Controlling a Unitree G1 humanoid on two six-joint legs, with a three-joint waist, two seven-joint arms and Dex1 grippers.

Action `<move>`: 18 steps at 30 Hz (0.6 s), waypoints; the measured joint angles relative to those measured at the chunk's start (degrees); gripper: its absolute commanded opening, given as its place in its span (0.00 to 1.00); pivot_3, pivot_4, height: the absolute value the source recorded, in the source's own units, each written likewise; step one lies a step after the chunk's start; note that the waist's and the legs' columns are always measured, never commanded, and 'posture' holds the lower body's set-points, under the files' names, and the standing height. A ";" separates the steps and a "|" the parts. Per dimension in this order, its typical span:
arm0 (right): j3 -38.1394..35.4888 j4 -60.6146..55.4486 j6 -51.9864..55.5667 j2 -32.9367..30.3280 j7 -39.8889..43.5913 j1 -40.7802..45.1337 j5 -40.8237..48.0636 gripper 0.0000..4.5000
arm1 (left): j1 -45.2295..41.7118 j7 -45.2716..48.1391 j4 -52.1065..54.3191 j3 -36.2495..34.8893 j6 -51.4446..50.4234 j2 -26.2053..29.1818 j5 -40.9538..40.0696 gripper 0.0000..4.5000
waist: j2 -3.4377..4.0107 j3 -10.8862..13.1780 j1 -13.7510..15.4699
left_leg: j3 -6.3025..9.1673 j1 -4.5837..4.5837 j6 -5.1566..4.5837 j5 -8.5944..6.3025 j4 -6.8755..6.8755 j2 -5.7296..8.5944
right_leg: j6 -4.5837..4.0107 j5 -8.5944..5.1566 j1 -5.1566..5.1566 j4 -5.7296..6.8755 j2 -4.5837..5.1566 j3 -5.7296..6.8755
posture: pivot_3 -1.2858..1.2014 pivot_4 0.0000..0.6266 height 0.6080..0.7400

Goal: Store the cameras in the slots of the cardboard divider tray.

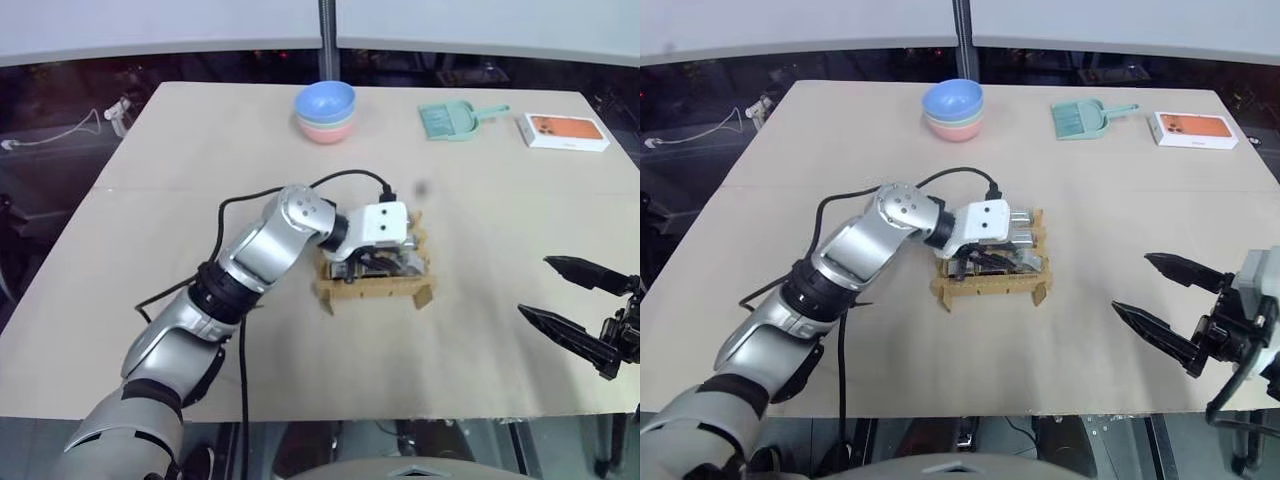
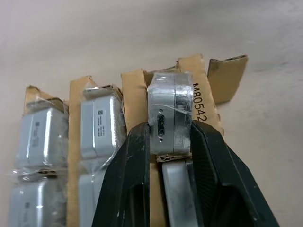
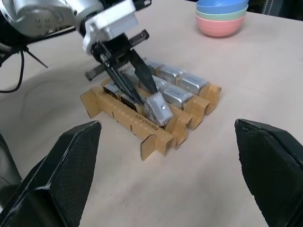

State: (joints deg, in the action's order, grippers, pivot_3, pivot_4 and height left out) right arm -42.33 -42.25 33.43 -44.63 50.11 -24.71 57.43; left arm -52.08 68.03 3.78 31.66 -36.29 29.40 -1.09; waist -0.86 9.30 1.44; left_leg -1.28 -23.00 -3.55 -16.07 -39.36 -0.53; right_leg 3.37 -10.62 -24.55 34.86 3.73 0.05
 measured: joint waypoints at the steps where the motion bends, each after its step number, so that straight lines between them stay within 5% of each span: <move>1: 0.01 0.00 -0.07 0.01 -0.05 0.01 -0.12 1.00 | -0.65 0.45 0.02 0.02 -0.85 0.06 -0.08 0.14 | 0.00 0.00 -0.04 | 0.00 0.00 0.00 0.00 0.01 0.00 | 0.00 0.00 0.00 0.00 0.00 0.00 | 0.52 0.24 1.00; 18: 1.43 0.01 -1.31 0.85 -0.60 0.07 -0.87 1.00 | -4.67 2.95 -1.76 2.64 -2.12 0.26 1.48 0.14 | -0.01 0.03 -0.54 | -0.02 0.03 0.00 0.01 -0.02 0.02 | 0.00 0.00 -0.01 0.10 -0.04 -0.06 | 0.52 0.24 1.00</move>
State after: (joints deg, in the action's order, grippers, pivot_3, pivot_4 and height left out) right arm -40.90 -42.23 32.12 -43.78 49.51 -24.64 56.55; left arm -56.75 70.98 2.02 34.30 -38.41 29.67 0.39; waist -0.87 9.33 0.89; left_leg -1.30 -22.97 -3.55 -16.07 -39.39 -0.51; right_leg 3.37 -10.62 -24.56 34.96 3.69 -0.01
